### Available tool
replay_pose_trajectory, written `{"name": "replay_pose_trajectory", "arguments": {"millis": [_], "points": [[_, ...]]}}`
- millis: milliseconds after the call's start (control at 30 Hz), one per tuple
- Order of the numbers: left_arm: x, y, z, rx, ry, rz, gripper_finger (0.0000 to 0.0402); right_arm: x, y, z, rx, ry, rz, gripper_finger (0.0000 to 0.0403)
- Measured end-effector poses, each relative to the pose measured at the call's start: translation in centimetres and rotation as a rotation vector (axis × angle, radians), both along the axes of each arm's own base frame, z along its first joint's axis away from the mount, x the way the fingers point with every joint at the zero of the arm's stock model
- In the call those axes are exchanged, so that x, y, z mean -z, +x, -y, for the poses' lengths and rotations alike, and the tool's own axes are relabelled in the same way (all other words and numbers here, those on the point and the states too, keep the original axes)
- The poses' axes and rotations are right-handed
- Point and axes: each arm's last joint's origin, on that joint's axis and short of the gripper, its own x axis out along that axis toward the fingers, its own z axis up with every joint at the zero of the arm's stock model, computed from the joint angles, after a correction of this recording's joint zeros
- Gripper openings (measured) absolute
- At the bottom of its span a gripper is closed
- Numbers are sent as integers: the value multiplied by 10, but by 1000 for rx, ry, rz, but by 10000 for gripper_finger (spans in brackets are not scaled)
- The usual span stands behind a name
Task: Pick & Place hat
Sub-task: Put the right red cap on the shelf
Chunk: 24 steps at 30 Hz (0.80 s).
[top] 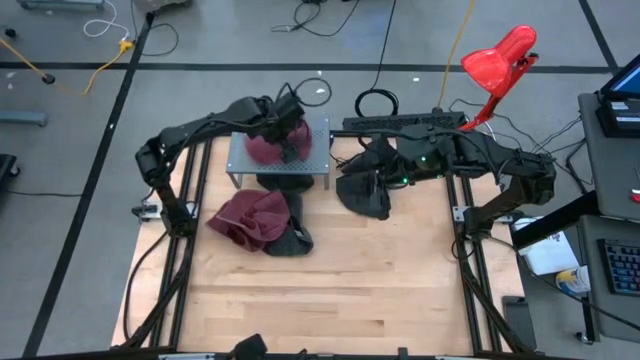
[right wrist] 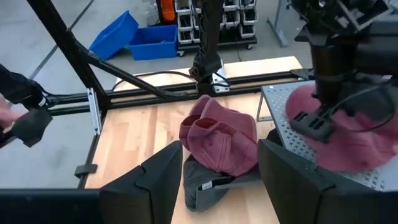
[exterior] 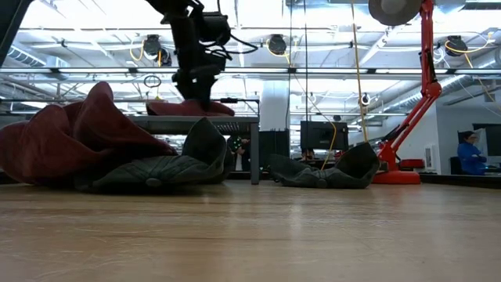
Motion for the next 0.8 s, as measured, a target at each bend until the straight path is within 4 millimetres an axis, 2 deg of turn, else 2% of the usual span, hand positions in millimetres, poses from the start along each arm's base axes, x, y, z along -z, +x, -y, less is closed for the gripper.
{"name": "replay_pose_trajectory", "arguments": {"millis": [367,667,800], "points": [[-1,-15,14,205,-44,-208,388,-4,2,0,-21,-44,41,201],[1,-28,21,245,-90,-376,300,-4,2,0,-31,-66,42,201],[1,-34,17,209,-93,-420,279,-4,2,0,-31,-67,42,201]]}}
